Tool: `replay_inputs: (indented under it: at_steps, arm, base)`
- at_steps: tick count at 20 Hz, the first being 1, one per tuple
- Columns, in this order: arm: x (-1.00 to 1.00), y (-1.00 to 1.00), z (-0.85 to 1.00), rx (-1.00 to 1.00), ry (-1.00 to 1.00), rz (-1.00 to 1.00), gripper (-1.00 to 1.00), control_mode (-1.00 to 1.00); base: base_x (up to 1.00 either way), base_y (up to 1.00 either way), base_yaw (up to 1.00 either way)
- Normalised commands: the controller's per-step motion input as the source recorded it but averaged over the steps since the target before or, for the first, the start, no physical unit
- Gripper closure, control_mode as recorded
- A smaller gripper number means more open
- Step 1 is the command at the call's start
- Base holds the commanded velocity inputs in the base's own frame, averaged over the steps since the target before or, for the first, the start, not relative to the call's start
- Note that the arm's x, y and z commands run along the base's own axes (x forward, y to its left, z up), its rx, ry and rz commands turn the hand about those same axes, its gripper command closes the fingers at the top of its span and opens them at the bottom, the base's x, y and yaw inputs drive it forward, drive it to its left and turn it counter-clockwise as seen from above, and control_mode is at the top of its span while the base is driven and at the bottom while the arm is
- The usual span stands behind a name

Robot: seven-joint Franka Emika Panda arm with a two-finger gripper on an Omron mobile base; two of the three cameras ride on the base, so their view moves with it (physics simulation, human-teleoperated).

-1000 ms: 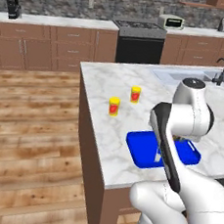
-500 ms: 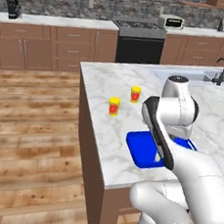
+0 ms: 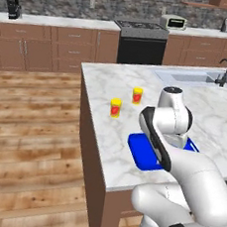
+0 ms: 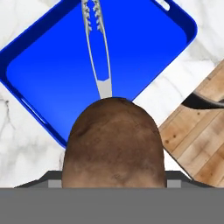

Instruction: Gather the eggplant and potato from the fridge and place them on a tray on the dining counter. Then gather the fish and steak from the fridge and place them on the other tray.

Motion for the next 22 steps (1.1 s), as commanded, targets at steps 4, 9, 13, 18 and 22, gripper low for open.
replay_inputs:
  at_steps: [4,9,13,18,22]
  arm:
    - [0.25,0.0,-0.29,0.0,0.02,-0.03,1.0,-1.0]
    - [0.29,0.0,-0.28,0.0,0.0,0.0,1.0,-1.0]
    - [0.27,0.0,-0.27,0.0,0.0,0.0,1.0,-1.0]
    - [0.25,0.0,-0.25,0.0,0.0,0.0,1.0,-1.0]
    - [0.23,0.0,-0.23,0.0,0.0,-0.01,1.0,-1.0]
  base:
    - [0.0,0.0,0.0]
    - [0.0,0.0,0.0]
    - [0.0,0.0,0.0]
    - [0.0,0.0,0.0]
    - [0.0,0.0,0.0]
